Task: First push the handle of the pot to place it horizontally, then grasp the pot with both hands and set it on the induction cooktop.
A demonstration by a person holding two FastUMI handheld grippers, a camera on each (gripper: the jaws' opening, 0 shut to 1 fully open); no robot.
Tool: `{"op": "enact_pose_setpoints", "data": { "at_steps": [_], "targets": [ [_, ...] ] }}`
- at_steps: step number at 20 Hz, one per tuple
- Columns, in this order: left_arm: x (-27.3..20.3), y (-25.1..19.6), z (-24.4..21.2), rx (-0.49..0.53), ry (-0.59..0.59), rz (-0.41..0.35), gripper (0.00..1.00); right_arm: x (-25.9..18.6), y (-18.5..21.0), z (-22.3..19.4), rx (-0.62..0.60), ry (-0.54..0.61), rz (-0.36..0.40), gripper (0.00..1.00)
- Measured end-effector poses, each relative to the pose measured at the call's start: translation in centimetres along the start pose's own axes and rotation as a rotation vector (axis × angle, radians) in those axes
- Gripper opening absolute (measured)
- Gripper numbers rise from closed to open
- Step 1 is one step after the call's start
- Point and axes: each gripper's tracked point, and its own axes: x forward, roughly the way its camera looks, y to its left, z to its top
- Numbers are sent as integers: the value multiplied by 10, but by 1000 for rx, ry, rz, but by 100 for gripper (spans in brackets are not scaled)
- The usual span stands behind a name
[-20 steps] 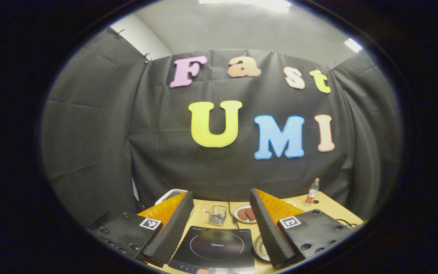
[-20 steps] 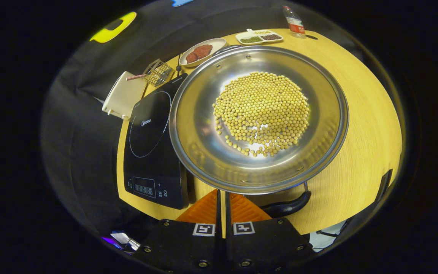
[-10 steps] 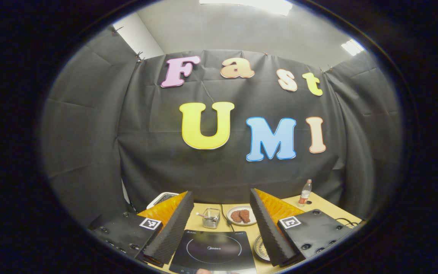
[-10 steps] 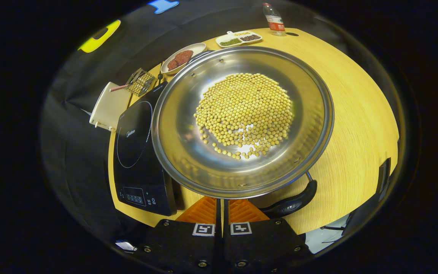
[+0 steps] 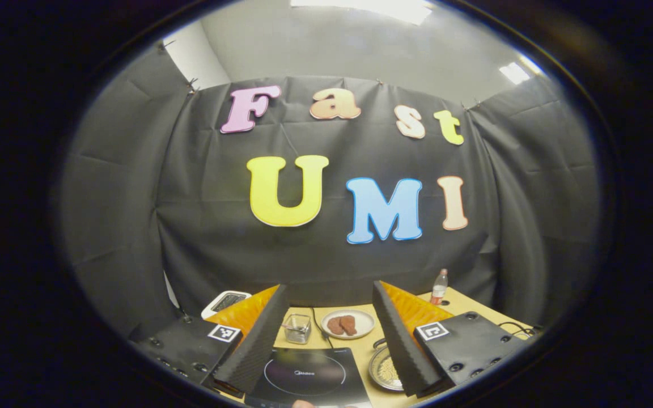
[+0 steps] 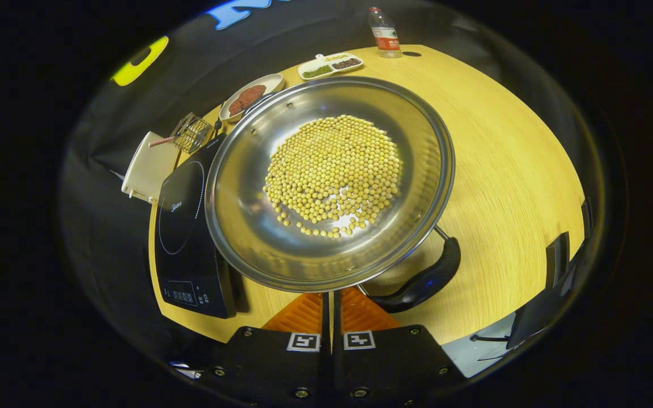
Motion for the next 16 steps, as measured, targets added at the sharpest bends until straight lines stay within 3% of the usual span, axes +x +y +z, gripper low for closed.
{"op": "enact_pose_setpoints", "data": {
  "at_steps": [2, 11, 12, 16],
  "targets": [
    [3, -11, 3, 0, -4, 1, 95, -2, -10, 3, 2, 3, -3, 1],
    [8, -51, 3, -10, -3, 16, 95, -7, -48, 18, -78, 23, -29, 1],
    [10, -53, 3, -9, -1, 19, 99, -7, -52, 20, -87, 25, -33, 1],
    [12, -65, 2, -8, 4, 31, 95, -9, -72, 30, -101, 27, -60, 1]
  ]
}}
